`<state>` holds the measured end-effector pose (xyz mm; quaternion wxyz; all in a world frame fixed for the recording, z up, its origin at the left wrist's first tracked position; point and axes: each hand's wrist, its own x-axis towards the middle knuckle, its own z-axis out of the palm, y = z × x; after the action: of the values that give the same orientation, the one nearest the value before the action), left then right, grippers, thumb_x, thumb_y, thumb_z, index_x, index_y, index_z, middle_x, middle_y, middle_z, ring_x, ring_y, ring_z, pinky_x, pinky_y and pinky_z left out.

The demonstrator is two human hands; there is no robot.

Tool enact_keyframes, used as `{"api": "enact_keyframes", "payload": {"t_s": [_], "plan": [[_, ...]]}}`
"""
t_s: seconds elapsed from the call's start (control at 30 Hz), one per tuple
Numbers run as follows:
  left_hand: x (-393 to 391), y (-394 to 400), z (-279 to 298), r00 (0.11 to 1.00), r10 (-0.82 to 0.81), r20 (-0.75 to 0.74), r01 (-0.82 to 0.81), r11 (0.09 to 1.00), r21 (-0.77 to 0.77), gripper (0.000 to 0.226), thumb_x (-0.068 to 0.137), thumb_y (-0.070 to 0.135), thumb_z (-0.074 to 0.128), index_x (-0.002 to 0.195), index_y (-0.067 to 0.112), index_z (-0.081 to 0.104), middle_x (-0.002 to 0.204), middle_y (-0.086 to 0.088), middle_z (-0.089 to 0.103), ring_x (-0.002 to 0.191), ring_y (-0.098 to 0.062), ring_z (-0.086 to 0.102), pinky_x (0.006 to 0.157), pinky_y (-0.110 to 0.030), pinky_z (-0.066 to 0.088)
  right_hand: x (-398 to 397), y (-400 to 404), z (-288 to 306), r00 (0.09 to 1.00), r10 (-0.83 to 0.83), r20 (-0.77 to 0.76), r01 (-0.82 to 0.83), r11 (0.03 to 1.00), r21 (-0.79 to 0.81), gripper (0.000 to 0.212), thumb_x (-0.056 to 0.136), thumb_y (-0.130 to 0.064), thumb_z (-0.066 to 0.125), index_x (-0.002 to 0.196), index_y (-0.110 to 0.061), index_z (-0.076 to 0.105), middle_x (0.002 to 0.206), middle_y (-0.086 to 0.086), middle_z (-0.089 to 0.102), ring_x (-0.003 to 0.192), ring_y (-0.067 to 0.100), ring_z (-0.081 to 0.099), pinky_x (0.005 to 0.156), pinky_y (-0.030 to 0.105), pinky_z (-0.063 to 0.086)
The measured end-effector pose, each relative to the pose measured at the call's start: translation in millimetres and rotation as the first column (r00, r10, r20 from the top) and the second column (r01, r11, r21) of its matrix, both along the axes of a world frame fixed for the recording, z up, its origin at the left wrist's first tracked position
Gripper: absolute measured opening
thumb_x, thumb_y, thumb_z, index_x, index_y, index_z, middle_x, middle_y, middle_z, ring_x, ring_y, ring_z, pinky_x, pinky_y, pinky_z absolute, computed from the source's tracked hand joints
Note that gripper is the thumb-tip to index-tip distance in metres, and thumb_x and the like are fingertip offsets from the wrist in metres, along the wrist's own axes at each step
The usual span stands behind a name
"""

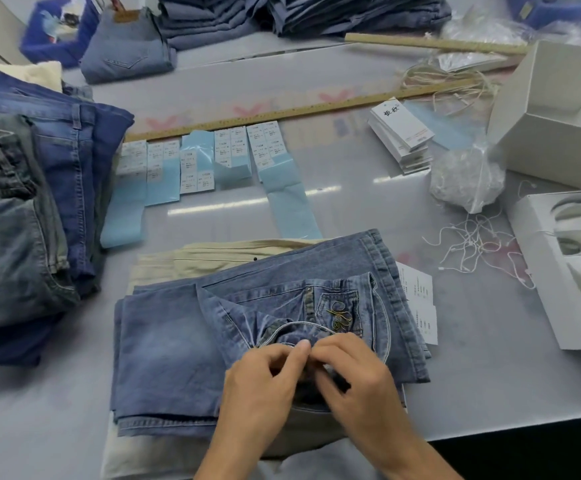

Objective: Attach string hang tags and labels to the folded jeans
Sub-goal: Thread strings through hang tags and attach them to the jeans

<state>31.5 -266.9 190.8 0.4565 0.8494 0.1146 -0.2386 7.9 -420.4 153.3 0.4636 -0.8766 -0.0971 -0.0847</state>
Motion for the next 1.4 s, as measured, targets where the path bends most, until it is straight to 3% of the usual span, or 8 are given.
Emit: {"api": "enact_keyframes", "payload": {"t_s": [0.1, 0.2, 0.37, 0.6, 0.7, 0.8, 1.0, 1.4], "plan": [[-2, 5, -7, 0.992, 0.114, -0.059, -0.124, 0.962, -0.243, 0.029, 0.096, 0.014, 0.067, 0.074, 0.029, 0.08, 0.072, 0.0, 0.077, 0.072, -0.01, 0.073, 0.07, -0.022, 0.053, -8, -1, -4, 0.999, 0.021, 0.047, -0.02, 0.999, -0.034, 0.01, 0.089, -0.008, 0.07, 0.098, -0.012, 0.074, 0.097, -0.006, 0.067, 0.091, 0.014, 0.064, 0.077, 0.035, 0.052], [-5, 11, -12, 0.974, 0.191, -0.118, -0.222, 0.902, -0.37, 0.028, 0.094, 0.001, 0.066, 0.076, 0.016, 0.081, 0.073, -0.01, 0.077, 0.068, -0.011, 0.072, 0.065, -0.015, 0.051, -13, -5, -7, 0.999, -0.036, 0.026, 0.038, 0.995, -0.098, 0.011, 0.086, -0.011, 0.074, 0.095, -0.017, 0.072, 0.095, -0.012, 0.066, 0.091, 0.01, 0.063, 0.083, 0.036, 0.049], [-10, 15, -18, 0.956, 0.226, -0.188, -0.285, 0.867, -0.409, 0.017, 0.094, 0.002, 0.065, 0.083, 0.003, 0.078, 0.066, -0.013, 0.072, 0.059, -0.008, 0.06, 0.06, -0.013, 0.045, -14, -6, -5, 0.991, -0.12, -0.059, 0.113, 0.988, -0.109, 0.004, 0.093, -0.026, 0.066, 0.096, -0.027, 0.068, 0.095, -0.021, 0.062, 0.094, 0.0, 0.06, 0.089, 0.033, 0.043], [-10, 15, -18, 0.951, 0.237, -0.199, -0.304, 0.84, -0.449, 0.027, 0.094, 0.003, 0.064, 0.073, 0.011, 0.08, 0.065, -0.013, 0.07, 0.054, -0.008, 0.053, 0.055, -0.013, 0.042, -13, -3, 5, 0.988, -0.099, -0.115, 0.08, 0.985, -0.156, 0.012, 0.093, -0.028, 0.064, 0.103, -0.03, 0.069, 0.092, -0.025, 0.064, 0.096, -0.009, 0.054, 0.095, 0.026, 0.039], [-10, 14, -18, 0.96, 0.216, -0.177, -0.276, 0.837, -0.473, 0.031, 0.094, 0.002, 0.064, 0.071, 0.014, 0.08, 0.062, -0.01, 0.067, 0.053, -0.006, 0.053, 0.055, -0.013, 0.041, -15, -1, 14, 0.899, -0.098, -0.427, 0.105, 0.994, -0.008, 0.024, 0.094, -0.027, 0.065, 0.108, -0.047, 0.06, 0.092, -0.032, 0.07, 0.1, -0.009, 0.057, 0.091, 0.022, 0.043], [-11, 14, -20, 0.965, 0.212, -0.157, -0.263, 0.831, -0.49, 0.028, 0.094, -0.001, 0.063, 0.072, 0.008, 0.078, 0.057, -0.008, 0.062, 0.053, -0.009, 0.054, 0.057, -0.015, 0.043, -8, 2, 19, 0.724, -0.012, -0.69, 0.197, 0.962, 0.189, 0.032, 0.091, -0.016, 0.068, 0.105, -0.043, 0.059, 0.086, -0.016, 0.077, 0.083, 0.004, 0.07, 0.086, 0.034, 0.055], [-14, 15, -24, 0.97, 0.219, -0.104, -0.242, 0.844, -0.478, 0.026, 0.094, 0.001, 0.065, 0.072, 0.007, 0.076, 0.054, -0.006, 0.057, 0.052, -0.01, 0.05, 0.057, -0.017, 0.042, 6, 2, 27, 0.697, 0.003, -0.717, 0.277, 0.921, 0.273, 0.024, 0.087, -0.007, 0.072, 0.101, -0.024, 0.066, 0.075, -0.005, 0.076, 0.063, -0.001, 0.062, 0.065, 0.012, 0.044], [-16, 14, -30, 0.975, 0.207, -0.081, -0.22, 0.86, -0.461, 0.029, 0.094, 0.003, 0.066, 0.07, 0.013, 0.077, 0.053, -0.004, 0.057, 0.051, -0.01, 0.05, 0.056, -0.017, 0.042, 2, 3, 20, 0.712, -0.001, -0.702, 0.265, 0.927, 0.267, 0.03, 0.085, -0.007, 0.072, 0.085, -0.038, 0.07, 0.076, 0.001, 0.07, 0.066, 0.006, 0.06, 0.062, 0.017, 0.047]]}}
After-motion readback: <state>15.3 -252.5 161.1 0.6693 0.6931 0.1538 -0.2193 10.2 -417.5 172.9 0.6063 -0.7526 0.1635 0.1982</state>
